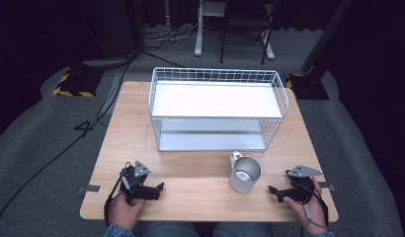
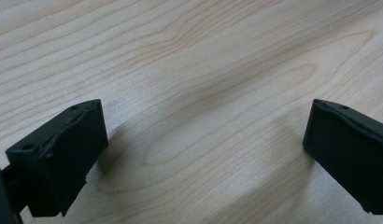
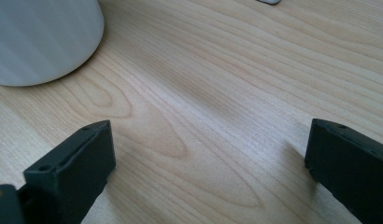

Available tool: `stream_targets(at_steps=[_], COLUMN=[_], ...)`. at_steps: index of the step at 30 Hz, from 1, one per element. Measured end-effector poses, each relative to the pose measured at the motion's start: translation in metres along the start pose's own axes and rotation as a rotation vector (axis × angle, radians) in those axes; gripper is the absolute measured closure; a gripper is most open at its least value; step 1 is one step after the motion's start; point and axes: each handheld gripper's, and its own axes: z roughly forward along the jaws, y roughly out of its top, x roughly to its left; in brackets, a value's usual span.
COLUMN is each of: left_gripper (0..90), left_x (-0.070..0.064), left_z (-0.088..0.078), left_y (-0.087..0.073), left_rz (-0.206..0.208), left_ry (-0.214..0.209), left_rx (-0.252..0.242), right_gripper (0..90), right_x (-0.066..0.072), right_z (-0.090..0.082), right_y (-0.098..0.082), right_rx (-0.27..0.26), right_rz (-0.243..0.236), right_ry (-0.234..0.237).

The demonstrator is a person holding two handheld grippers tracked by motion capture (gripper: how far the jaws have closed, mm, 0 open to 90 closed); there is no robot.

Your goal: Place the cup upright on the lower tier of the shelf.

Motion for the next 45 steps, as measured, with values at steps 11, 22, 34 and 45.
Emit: stream_targets(at_steps=[11,22,34,45], left_gripper=[0.3,0.3,0.3,0.3], left_x=[0.0,0.0,0.0,0.0], left_z=[0.001,0.001,0.002,0.003], left_y=[0.001,0.002,0.003,0.003], left_rz=[-0.005,-0.009,-0.011,-0.011], left_ry=[0.005,0.008,0.008,0.011], left_rx=[0.001,-0.001,0.001,0.001], right_gripper=[2.5,2.5,19.0,15.9], right_x=[0.0,0.003,0.006,0.031], right_z=[-0.001,0.0,-0.009,-0.034], right_y=[-0.001,0.0,0.001,0.018], right_rx=[-0.001,-0.004,-0.052,-0.125], right_rz=[-0.002,0.042,0.079,0.019], right_ry=[-0.001,-0.031,0.003,0.052])
